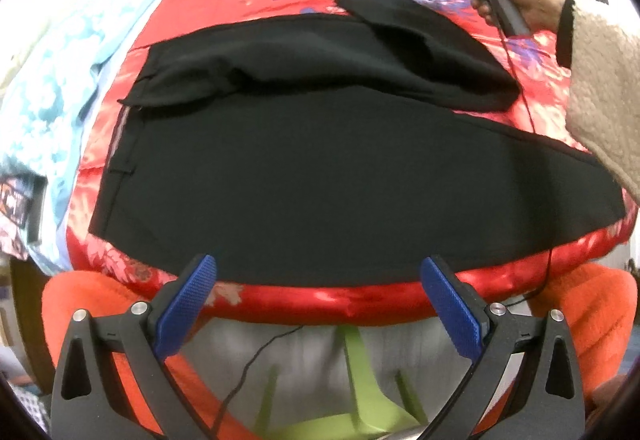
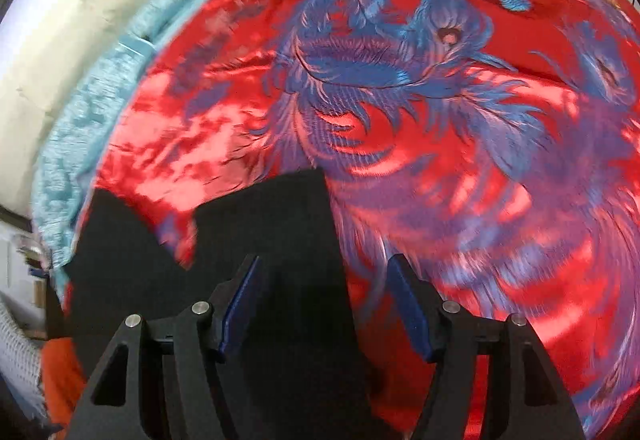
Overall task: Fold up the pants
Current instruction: 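Reach the right tool to the bent trouser leg and grasp its hem, then pull the held leg straight alongside the other leg, open the right tool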
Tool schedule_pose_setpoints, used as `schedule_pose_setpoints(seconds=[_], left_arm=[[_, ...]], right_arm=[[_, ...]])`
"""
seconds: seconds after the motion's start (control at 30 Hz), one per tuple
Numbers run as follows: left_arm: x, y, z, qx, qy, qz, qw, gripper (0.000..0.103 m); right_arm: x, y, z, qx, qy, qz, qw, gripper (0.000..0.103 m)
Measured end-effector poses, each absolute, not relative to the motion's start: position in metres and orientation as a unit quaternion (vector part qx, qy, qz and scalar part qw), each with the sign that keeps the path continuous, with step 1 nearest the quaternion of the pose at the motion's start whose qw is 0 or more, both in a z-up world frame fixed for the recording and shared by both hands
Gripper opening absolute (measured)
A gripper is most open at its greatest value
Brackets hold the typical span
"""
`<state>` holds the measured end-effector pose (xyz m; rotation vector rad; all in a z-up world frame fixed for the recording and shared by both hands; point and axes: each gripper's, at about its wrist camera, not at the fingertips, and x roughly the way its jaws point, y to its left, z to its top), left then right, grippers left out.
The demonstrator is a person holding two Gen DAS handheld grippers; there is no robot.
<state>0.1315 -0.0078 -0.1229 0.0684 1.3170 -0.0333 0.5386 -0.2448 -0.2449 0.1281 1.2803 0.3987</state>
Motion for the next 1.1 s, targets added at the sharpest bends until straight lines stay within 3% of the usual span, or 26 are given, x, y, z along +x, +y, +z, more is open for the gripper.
schedule_pose_setpoints(seconds=[0.07, 0.1, 0.13, 0.2, 0.23, 0.4, 0.6, 0.7, 0.77, 0.83, 0.97, 1.1], left_arm=[[0.134, -0.001, -0.126, 0.027, 0.615, -0.007, 0.788, 0.102], [0.136, 0.003, -0.129, 0.024, 0.618, -0.003, 0.786, 0.102], [0.137, 0.005, -0.132, 0.021, 0.620, 0.000, 0.784, 0.102], [0.139, 0.009, -0.137, 0.015, 0.627, 0.003, 0.779, 0.102], [0.139, 0.009, -0.138, 0.013, 0.628, 0.002, 0.778, 0.102], [0.136, 0.003, -0.133, 0.021, 0.618, -0.007, 0.786, 0.102], [0.132, -0.007, -0.127, 0.025, 0.610, -0.021, 0.792, 0.102], [0.132, -0.014, -0.128, 0.027, 0.612, -0.028, 0.790, 0.102], [0.131, -0.022, -0.130, 0.033, 0.614, -0.035, 0.787, 0.102], [0.129, -0.031, -0.129, 0.042, 0.615, -0.043, 0.786, 0.102], [0.125, -0.043, -0.125, 0.064, 0.607, -0.047, 0.790, 0.102], [0.129, -0.050, -0.131, 0.065, 0.618, -0.046, 0.782, 0.102]], right_arm=[[0.547, -0.236, -0.257, 0.059, 0.609, 0.189, 0.768, 0.058], [0.547, -0.230, -0.263, 0.050, 0.618, 0.195, 0.760, 0.046], [0.546, -0.227, -0.265, 0.035, 0.623, 0.200, 0.756, 0.027], [0.540, -0.216, -0.260, -0.009, 0.617, 0.211, 0.758, 0.011], [0.536, -0.217, -0.254, -0.012, 0.607, 0.213, 0.766, 0.009], [0.512, -0.290, -0.181, 0.077, 0.511, 0.180, 0.837, 0.008], [0.411, -0.469, -0.115, 0.238, 0.409, 0.038, 0.880, 0.008], [0.329, -0.544, -0.119, 0.294, 0.381, -0.064, 0.874, 0.009], [0.277, -0.583, -0.147, 0.321, 0.391, -0.150, 0.849, 0.017], [0.238, -0.610, -0.185, 0.311, 0.449, -0.206, 0.812, 0.040], [0.185, -0.649, -0.207, 0.302, 0.467, -0.217, 0.802, 0.040], [0.220, -0.672, -0.189, 0.232, 0.466, -0.131, 0.844, 0.040]])
